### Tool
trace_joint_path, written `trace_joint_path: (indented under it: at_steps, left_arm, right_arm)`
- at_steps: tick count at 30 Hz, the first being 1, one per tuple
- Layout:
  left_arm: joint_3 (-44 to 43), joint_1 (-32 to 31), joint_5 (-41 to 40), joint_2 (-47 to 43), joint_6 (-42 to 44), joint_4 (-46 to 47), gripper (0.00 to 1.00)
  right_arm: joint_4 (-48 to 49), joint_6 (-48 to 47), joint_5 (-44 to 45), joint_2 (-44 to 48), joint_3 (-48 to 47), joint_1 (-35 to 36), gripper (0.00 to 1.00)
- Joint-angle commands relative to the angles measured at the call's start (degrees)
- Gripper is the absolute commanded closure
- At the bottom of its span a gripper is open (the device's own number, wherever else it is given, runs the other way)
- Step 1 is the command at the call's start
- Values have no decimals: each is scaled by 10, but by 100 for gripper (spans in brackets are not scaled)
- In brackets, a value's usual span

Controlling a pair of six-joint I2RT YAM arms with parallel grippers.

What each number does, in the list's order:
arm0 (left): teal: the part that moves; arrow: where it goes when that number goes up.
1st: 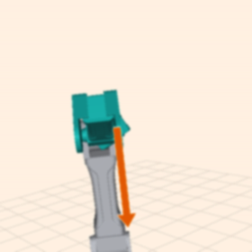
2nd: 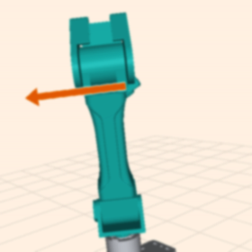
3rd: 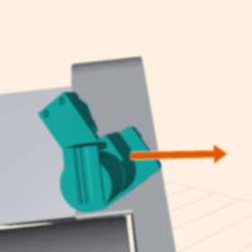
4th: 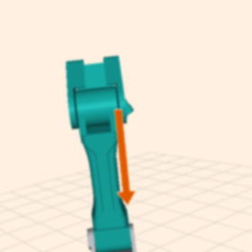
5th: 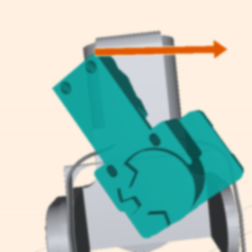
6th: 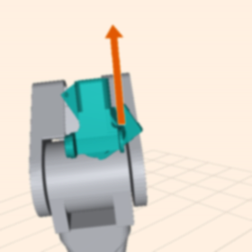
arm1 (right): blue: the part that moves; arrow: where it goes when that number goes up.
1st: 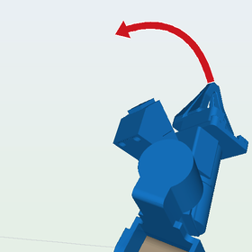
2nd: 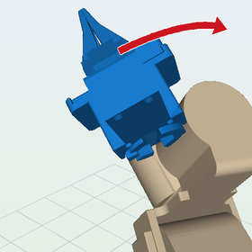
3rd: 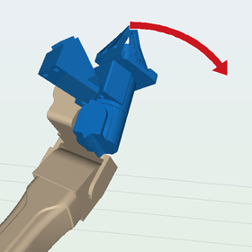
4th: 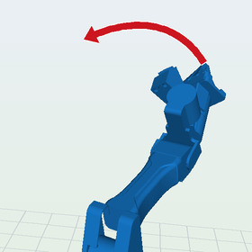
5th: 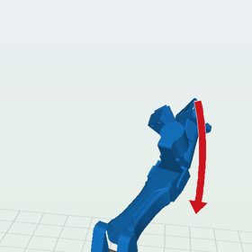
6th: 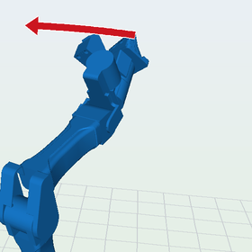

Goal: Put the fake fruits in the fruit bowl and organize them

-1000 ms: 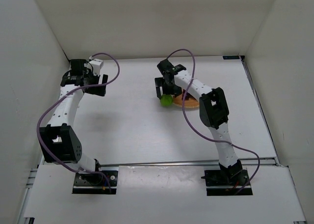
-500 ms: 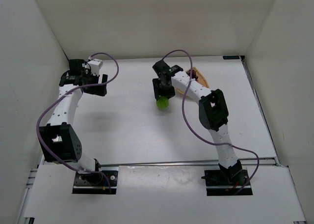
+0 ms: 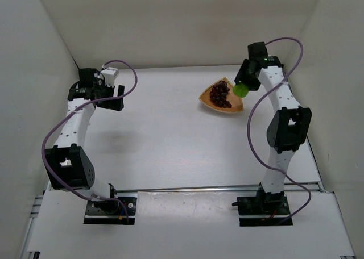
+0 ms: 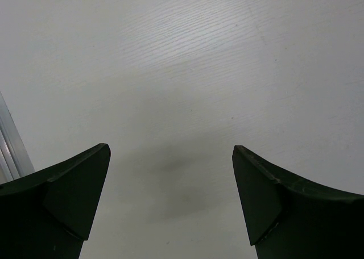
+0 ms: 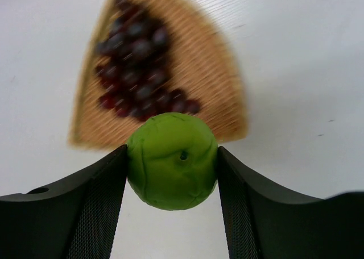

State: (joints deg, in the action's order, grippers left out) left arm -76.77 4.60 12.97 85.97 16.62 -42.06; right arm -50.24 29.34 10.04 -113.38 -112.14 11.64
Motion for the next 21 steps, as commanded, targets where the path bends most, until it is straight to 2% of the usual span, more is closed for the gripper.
trace_joint_path:
  at_steps: [1,5,10,13,14,16,17,18,21]
  left_arm:
    - [-4,2,16,-36,-8,-3,1]
    - [-4,2,11,-36,-13,-8,1]
    - [-4,2,0,-31,-13,-14,1]
    - [-4,-3,0,-26,-19,-14,1]
    - [-9,-3,0,-26,-19,-14,1]
    - [-9,-8,-5,-26,-19,-19,1]
    - [-15,-8,-5,-26,-19,-19,1]
    - [-15,-8,-5,-26,-19,-19,1]
    - [-26,-8,-13,-26,-24,-19,1]
  right_arm:
    - [7,19,7,-48,-13,-29,88]
    - [7,19,-29,-114,-75,-43,88]
    - [13,25,-49,-159,-88,-43,88]
    - [13,25,-49,-159,-70,-43,61]
    - [13,25,-49,-159,-70,-43,35]
    - [13,25,-58,-149,-55,-43,18]
    - [13,20,-77,-142,-55,-43,6]
    - [13,13,-84,-131,-55,-43,0]
    - [13,0,-77,-47,-37,-43,0]
